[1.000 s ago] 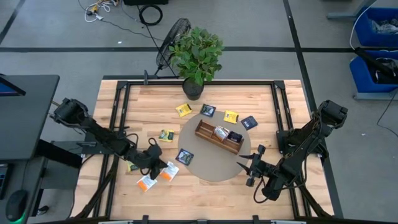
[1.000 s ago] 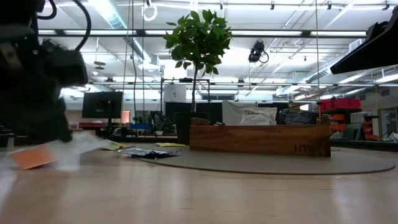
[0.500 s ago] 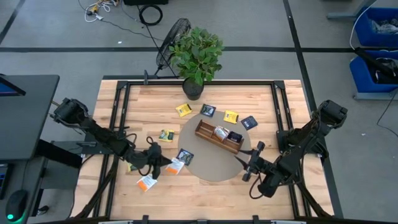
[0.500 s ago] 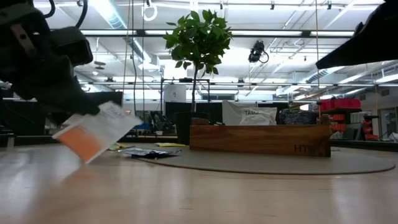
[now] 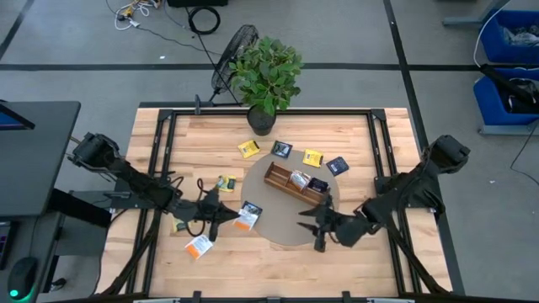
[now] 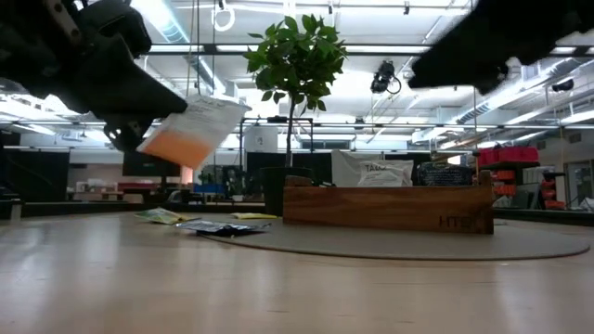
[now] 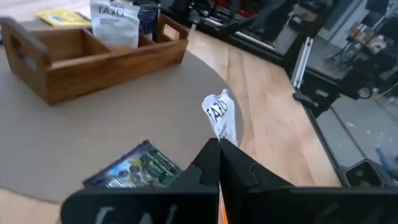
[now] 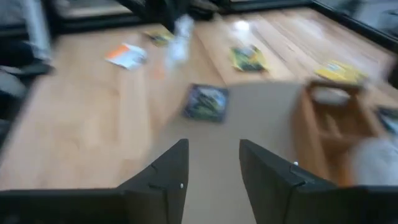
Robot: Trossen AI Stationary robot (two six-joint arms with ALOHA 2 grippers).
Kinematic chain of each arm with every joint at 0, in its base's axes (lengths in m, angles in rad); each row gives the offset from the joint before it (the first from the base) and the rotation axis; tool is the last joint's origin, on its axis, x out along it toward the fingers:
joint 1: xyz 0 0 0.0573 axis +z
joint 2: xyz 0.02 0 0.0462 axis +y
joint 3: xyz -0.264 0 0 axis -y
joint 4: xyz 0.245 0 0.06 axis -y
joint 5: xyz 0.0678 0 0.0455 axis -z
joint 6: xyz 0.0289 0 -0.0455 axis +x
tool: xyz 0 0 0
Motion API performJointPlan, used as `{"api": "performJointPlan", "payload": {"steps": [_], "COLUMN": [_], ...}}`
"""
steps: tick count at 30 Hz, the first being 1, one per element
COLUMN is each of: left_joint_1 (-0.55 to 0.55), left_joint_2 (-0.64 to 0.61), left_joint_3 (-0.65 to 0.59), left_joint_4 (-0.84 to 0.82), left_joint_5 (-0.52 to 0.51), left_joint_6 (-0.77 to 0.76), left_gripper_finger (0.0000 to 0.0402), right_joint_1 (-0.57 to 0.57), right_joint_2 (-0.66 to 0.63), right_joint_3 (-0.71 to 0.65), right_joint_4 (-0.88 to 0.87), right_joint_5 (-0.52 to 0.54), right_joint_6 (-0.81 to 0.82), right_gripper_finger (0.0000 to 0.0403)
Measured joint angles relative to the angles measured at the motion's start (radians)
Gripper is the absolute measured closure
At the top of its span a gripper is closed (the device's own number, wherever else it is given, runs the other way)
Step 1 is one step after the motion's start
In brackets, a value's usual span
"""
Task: Pick & Place Tea
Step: Put the orange tea bag into the middle section of the wooden organizer
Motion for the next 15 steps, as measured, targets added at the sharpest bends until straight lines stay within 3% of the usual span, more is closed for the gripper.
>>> {"api": "performJointPlan", "payload": {"steps": [7, 12, 15], "left_joint_1": [0.005, 0.033, 0.059], "left_joint_2": [0.032, 0.104, 0.155], "left_joint_3": [0.104, 0.197, 0.236], "left_joint_4": [-0.01, -0.047, -0.061], "left_joint_5": [0.003, 0.008, 0.007], "left_joint_6": [0.133, 0.21, 0.221], "left_gripper_finger": [0.0401, 0.0401, 0.0401], "right_joint_1": [-0.106, -0.149, -0.161], "right_joint_2": [0.0, 0.0, 0.0], "right_joint_3": [0.0, 0.0, 0.0], "right_joint_4": [0.132, 0.183, 0.243], "right_joint_5": [-0.183, -0.205, -0.27], "right_joint_6": [-0.103, -0.149, -0.185], "right_gripper_finger": [0.0202, 0.0161, 0.0151]}}
